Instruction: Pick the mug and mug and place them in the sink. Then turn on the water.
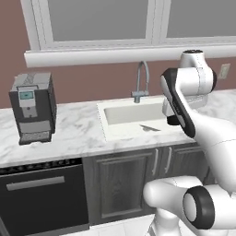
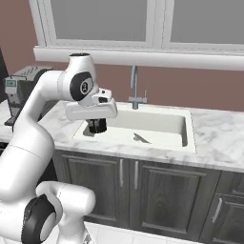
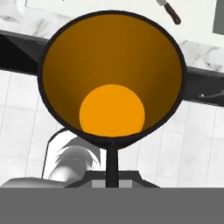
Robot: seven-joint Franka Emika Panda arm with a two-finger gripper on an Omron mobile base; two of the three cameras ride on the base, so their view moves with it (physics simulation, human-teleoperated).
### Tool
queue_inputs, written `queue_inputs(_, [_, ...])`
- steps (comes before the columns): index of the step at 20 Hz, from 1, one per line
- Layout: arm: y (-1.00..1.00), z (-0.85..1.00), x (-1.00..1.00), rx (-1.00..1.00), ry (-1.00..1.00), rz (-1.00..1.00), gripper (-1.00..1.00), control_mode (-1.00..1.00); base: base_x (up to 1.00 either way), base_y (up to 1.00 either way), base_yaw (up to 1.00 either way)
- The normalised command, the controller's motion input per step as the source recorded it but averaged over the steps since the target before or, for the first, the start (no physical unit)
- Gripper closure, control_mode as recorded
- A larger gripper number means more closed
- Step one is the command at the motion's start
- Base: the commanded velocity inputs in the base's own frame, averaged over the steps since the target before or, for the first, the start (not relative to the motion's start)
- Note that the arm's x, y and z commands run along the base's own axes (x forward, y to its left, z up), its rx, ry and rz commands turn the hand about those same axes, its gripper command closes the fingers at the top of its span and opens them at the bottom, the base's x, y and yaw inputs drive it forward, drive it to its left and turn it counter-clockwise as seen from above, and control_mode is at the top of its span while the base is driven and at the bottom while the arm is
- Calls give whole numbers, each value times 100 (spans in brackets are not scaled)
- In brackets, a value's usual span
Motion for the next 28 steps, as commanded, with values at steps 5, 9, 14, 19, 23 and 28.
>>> queue_inputs(5, [0,0,0,0,0,0,100,100,51,27,-8])
queue_inputs(9, [0,0,0,0,0,0,100,100,59,23,-6])
queue_inputs(14, [0,0,0,0,0,0,100,100,61,17,-3])
queue_inputs(19, [0,0,0,0,0,0,100,100,52,13,0])
queue_inputs(23, [0,0,0,0,0,0,100,100,44,13,0])
queue_inputs(28, [0,0,0,0,0,0,100,100,30,14,0])
